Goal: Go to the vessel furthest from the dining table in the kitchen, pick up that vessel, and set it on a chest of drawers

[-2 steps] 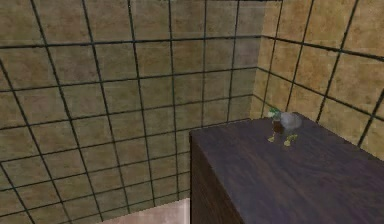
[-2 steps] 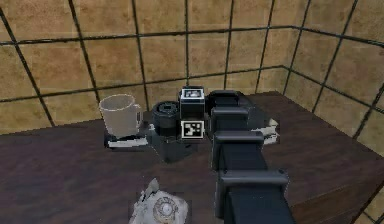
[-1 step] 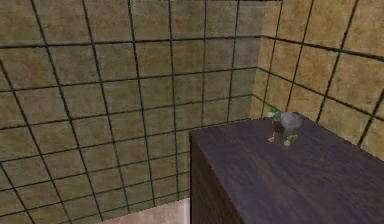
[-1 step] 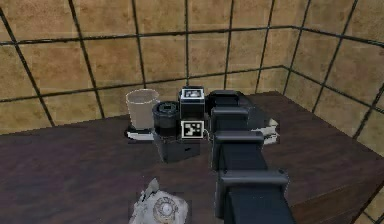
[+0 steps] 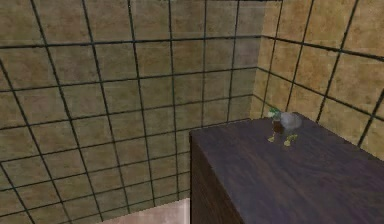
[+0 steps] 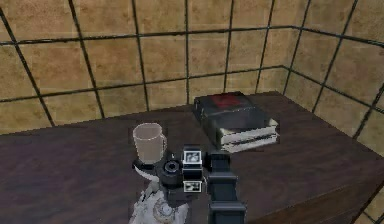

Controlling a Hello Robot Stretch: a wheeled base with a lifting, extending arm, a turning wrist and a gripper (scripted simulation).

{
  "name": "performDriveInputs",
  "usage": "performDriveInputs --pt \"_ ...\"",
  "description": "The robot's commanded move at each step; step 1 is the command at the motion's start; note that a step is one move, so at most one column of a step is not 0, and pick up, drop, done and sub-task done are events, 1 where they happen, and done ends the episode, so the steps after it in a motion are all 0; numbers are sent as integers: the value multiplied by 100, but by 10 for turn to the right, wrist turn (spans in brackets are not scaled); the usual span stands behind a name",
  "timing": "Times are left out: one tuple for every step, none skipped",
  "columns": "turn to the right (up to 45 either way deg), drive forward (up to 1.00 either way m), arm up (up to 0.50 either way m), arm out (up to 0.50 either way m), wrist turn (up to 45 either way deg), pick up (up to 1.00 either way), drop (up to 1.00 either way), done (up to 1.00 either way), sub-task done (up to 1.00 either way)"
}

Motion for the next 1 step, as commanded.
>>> performDriveInputs --pt "0 0 0 0 0 0 100 0 0"
